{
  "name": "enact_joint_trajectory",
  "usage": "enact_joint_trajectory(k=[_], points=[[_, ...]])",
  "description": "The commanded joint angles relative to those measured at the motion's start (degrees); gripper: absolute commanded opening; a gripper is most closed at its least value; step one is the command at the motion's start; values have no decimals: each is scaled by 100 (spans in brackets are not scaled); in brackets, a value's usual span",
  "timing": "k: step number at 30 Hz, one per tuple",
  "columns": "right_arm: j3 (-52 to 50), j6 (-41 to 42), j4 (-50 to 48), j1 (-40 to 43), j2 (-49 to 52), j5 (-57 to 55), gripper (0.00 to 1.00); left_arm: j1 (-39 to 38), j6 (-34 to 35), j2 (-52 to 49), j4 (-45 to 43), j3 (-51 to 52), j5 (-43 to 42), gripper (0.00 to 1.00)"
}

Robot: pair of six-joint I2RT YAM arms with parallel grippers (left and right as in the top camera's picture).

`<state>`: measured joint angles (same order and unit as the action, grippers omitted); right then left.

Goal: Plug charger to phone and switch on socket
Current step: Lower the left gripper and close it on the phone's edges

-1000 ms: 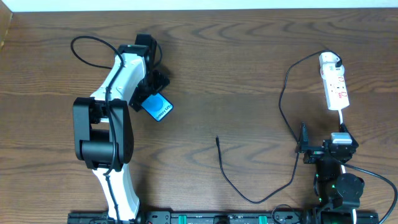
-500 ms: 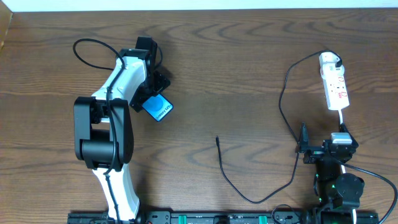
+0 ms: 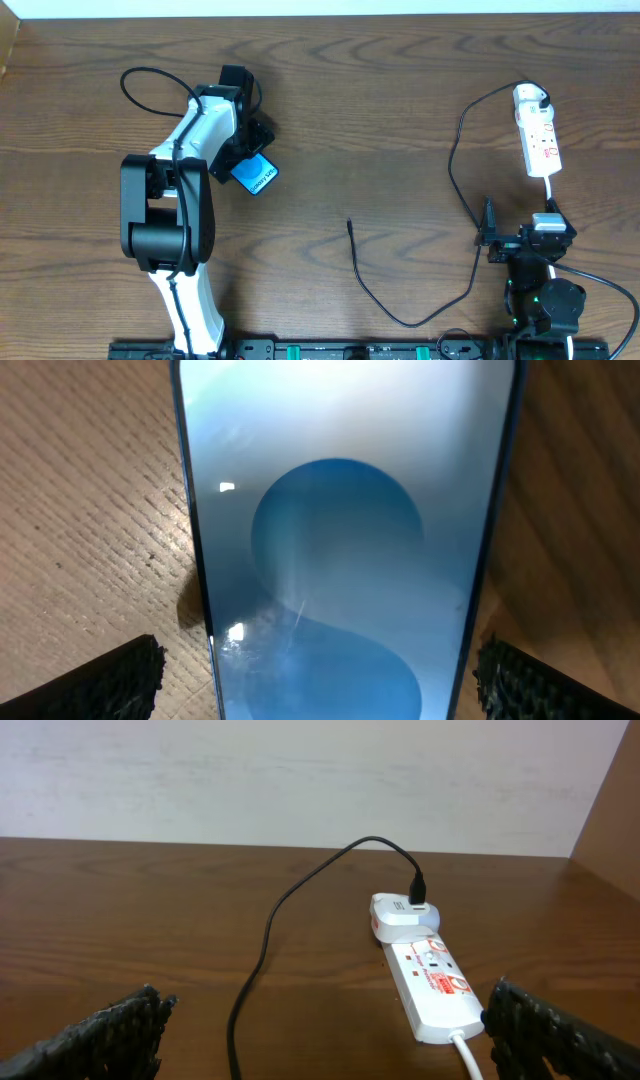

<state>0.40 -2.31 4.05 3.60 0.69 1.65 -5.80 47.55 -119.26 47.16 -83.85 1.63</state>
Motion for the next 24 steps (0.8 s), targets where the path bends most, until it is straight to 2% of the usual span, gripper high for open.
enact_joint_trajectory(k=[1, 11, 24], points=[[-9, 9, 24, -26, -35, -22, 99, -2, -101, -57, -66, 68, 31, 100], [-9, 9, 24, -26, -35, -22, 99, 0, -98, -57, -496, 481, 31, 100], [-9, 9, 24, -26, -35, -22, 99, 0, -98, -57, -584, 564, 31, 100]])
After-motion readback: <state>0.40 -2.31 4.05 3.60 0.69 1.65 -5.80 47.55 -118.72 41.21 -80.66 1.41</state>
